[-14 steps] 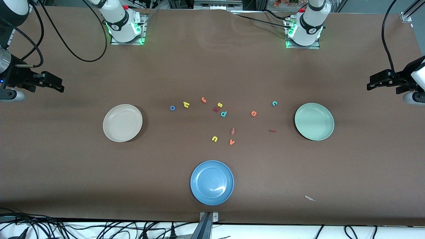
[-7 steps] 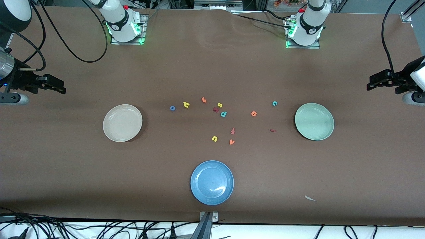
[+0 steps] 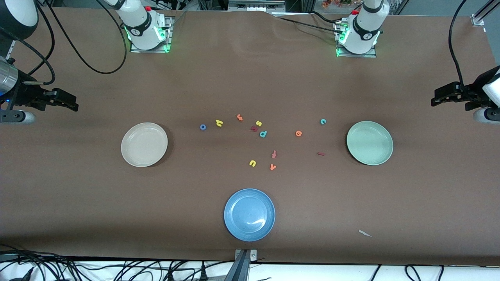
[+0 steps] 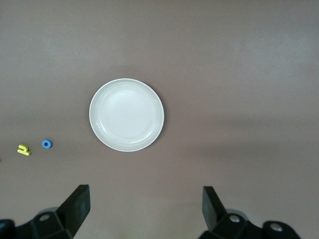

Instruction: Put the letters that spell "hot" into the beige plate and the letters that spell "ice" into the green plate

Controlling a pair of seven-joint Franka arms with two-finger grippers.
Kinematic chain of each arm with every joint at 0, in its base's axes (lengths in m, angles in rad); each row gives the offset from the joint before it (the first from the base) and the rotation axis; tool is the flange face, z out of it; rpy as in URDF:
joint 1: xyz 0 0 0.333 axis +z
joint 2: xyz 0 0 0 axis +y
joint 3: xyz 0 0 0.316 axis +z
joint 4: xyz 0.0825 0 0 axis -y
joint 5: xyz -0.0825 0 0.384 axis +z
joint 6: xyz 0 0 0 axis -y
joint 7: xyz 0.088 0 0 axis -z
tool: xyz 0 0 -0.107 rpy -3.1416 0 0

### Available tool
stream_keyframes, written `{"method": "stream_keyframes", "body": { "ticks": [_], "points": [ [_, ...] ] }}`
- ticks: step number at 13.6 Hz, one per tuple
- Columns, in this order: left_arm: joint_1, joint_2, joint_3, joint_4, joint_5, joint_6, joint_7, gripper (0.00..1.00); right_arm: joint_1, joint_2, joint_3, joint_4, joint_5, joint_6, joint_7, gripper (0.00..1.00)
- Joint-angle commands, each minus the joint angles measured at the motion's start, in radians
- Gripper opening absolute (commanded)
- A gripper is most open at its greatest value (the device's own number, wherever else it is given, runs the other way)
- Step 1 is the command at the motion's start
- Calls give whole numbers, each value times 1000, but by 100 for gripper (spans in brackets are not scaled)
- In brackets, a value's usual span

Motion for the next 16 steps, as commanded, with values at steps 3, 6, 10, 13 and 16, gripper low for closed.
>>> {"method": "stream_keyframes", "body": {
  "ticks": [3,6,10,13,16],
  "points": [
    [4,-1,-2,-1,8,2,0,100,-1,14,0,32,2,-26,4,100],
    [-7,-1,-2,-3,7,2,-6,100,-1,14,0,32,2,-26,3,100],
    [-10,1,-4,-4,7,-1,-8,100,-1,14,0,30,2,-28,3,100],
    [-12,2,-4,-4,7,-1,-9,100,-1,14,0,29,2,-28,3,100],
    [-10,5,-4,-3,7,-1,-8,100,-1,15,2,29,2,-28,1,100]
  ]
}}
